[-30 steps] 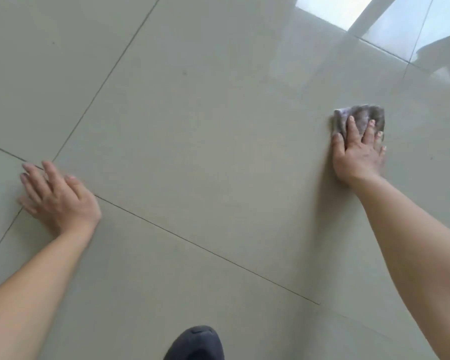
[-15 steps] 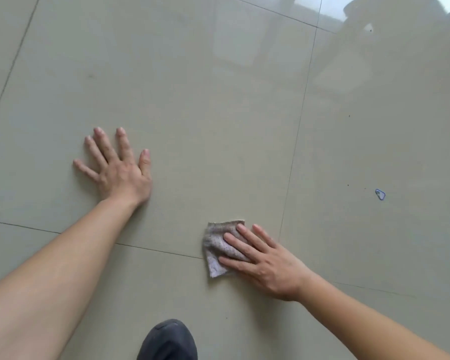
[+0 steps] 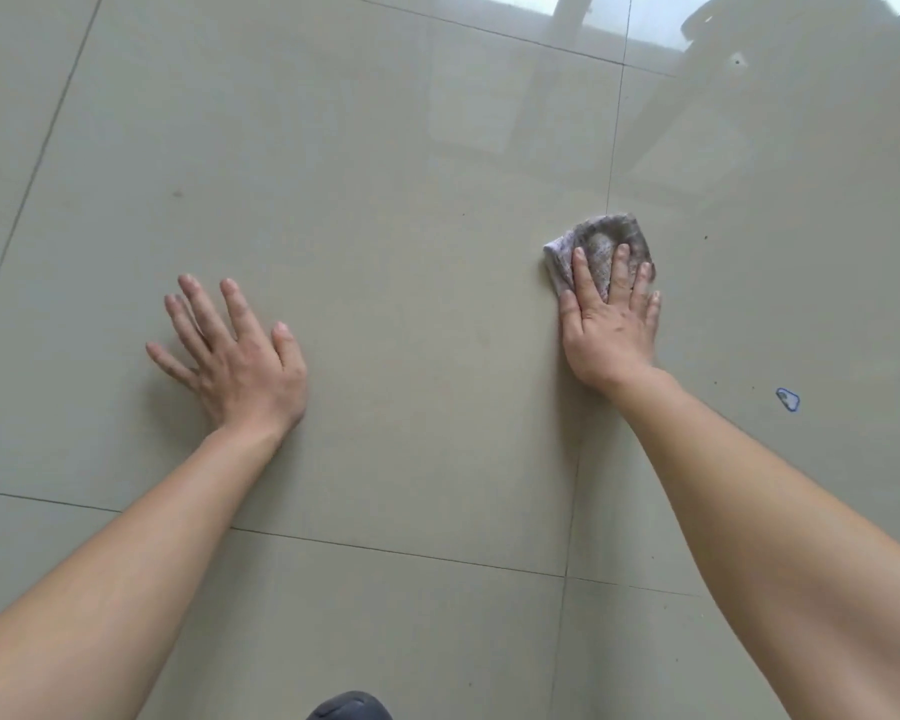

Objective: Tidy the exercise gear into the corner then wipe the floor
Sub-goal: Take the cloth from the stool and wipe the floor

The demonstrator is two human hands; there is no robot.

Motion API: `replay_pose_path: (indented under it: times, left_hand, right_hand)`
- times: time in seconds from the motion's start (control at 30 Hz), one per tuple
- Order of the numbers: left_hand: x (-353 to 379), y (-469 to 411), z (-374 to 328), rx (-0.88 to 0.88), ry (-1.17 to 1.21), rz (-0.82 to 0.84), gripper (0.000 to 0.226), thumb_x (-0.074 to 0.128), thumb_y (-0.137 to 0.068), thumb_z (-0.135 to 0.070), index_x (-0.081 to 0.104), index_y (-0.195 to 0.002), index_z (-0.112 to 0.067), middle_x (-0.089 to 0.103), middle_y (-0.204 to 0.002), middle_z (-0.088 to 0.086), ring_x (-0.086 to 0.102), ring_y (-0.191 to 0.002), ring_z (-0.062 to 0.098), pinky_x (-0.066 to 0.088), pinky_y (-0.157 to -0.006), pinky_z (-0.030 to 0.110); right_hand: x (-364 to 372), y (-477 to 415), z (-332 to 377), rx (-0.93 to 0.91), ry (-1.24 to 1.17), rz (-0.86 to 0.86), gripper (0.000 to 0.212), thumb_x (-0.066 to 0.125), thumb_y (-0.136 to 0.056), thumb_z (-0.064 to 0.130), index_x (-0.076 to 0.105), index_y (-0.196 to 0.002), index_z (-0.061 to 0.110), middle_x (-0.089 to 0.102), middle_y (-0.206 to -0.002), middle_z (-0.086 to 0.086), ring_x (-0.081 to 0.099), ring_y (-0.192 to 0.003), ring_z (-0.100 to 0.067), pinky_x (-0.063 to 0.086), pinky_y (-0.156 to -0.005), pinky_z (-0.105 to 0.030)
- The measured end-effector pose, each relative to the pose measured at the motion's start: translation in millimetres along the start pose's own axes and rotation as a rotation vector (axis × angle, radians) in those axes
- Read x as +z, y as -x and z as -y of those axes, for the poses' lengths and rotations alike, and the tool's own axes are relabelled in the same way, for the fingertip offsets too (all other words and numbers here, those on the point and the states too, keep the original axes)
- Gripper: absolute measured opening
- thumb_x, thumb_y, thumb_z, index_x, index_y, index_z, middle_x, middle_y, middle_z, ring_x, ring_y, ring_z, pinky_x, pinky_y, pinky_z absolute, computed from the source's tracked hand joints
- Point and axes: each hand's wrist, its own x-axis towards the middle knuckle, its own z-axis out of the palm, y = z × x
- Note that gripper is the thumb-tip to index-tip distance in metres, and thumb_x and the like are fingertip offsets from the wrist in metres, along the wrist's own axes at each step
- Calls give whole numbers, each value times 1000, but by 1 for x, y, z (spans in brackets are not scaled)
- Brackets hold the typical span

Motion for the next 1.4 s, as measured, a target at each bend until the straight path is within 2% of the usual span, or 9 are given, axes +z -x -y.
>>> replay_pose_path:
  times: [0.1,0.17,0.23,0.4,0.67,0.77,1.07,1.3,1.4]
  left_hand:
    - [-1,-22,-36,100,20,-53,70,35,-99,-45,11,-156,-11,-5,-163,18,-5,-151,35,-6,-113,64]
    - [-2,-50,-60,63,47,-20,73,29,-100,-48,3,-156,-10,-9,-163,18,-9,-150,34,-7,-113,63]
    - [-2,-76,-73,-16,81,68,74,25,-100,-50,-2,-156,-11,-13,-162,17,-13,-150,34,-6,-114,65]
    - [2,-89,-76,-44,-42,254,74,19,-99,-54,-5,-156,-13,-18,-161,19,-21,-147,37,-9,-111,69]
    - [-25,-108,-82,-120,-53,580,93,26,-92,-70,-25,-151,-19,-39,-153,15,-36,-141,35,-15,-109,67]
    - [-27,-106,-86,-138,-77,574,95,28,-91,-71,-25,-151,-20,-39,-154,13,-36,-141,33,-14,-111,66]
    - [-18,-108,-82,-160,-121,581,95,28,-90,-71,-27,-150,-21,-40,-153,12,-37,-141,32,-16,-110,63]
    - [-18,-105,-83,-169,-134,535,94,30,-91,-68,-24,-151,-21,-35,-156,13,-33,-143,33,-17,-111,61]
    - [-13,-102,-81,-168,-140,487,92,30,-91,-67,-23,-152,-22,-36,-156,11,-33,-143,31,-16,-111,61]
  right_hand:
    - [-4,4,3,-25,61,16,57,12,-105,51,-6,-157,39,-19,-166,-6,-17,-152,-34,-12,-122,-49]
    - [2,19,24,-171,112,19,57,9,-104,50,-4,-158,35,-17,-166,-7,-15,-152,-36,-12,-122,-46]
    - [15,39,51,-321,120,33,62,3,-99,51,-2,-158,33,-17,-164,-7,-16,-151,-38,-12,-123,-45]
    - [14,40,53,-335,117,158,63,-8,-93,64,-18,-152,45,-35,-159,3,-38,-144,-25,-18,-120,-38]
    - [-19,11,43,-410,221,258,55,-12,-90,71,-24,-143,60,-30,-161,0,-33,-147,-31,-19,-119,-42]
    - [-45,-40,28,-434,266,230,59,-9,-88,74,-16,-144,60,-18,-165,-1,-21,-151,-35,-11,-123,-45]
    - [-124,-224,9,-377,277,163,61,16,-98,70,1,-154,52,-19,-166,-2,-20,-151,-38,-11,-123,-50]
    - [-113,-238,42,-397,152,67,58,21,-103,57,10,-158,41,-10,-167,-10,-14,-149,-49,-3,-121,-59]
    - [-88,-195,75,-749,157,63,56,32,-103,53,27,-156,35,9,-167,-15,-4,-148,-54,5,-120,-62]
